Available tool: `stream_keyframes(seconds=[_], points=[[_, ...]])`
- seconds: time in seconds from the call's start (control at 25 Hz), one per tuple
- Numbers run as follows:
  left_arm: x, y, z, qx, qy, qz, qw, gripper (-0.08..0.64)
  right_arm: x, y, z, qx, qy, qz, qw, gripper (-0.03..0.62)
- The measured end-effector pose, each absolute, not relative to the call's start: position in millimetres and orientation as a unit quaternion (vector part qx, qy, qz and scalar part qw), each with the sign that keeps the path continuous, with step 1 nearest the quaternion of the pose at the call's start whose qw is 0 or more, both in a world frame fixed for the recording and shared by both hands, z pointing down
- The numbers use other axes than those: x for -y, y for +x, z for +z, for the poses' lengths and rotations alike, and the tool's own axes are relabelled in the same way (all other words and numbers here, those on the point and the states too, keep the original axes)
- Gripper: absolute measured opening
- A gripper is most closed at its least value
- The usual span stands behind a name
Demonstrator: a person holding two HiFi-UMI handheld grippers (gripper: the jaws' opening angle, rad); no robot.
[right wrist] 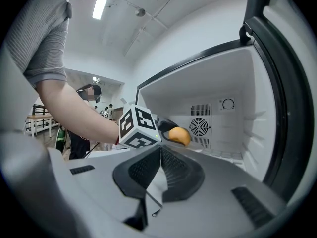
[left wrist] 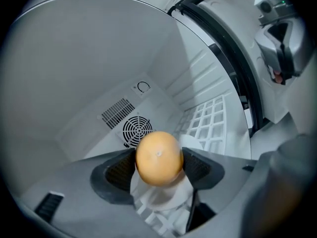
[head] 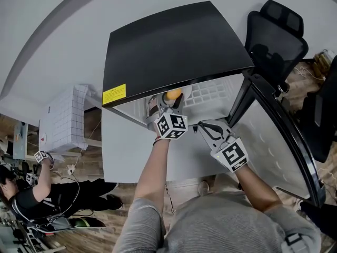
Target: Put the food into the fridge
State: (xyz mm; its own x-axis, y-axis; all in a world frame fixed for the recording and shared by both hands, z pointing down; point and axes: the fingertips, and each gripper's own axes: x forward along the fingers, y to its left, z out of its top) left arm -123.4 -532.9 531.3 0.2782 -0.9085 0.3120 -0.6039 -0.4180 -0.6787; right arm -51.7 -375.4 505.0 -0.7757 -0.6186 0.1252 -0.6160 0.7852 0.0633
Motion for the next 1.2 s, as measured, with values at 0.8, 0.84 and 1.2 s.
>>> stream_keyframes(seconds=[0.8, 0.84, 1.2], points=[[522.6, -131.9, 499.2, -0.527, -0.815, -0.213, 0.112, 0.307, 363.9, -58.9, 491.2, 0.944, 0.321, -0.023, 0.070, 0.014], [521.1, -132.5, 496.7, -0.528, -0.816, -0.208, 0.110, 0.307, 363.1, -59.7, 491.0, 0.944, 0.321, -0.023, 0.071, 0.014], [500.5, -137.1, 480.1, -0.534, -0.820, -0.177, 0.106, 0.307, 355.1, -62.7, 489.2, 0.944, 0.323, -0.024, 0.061, 0.013]])
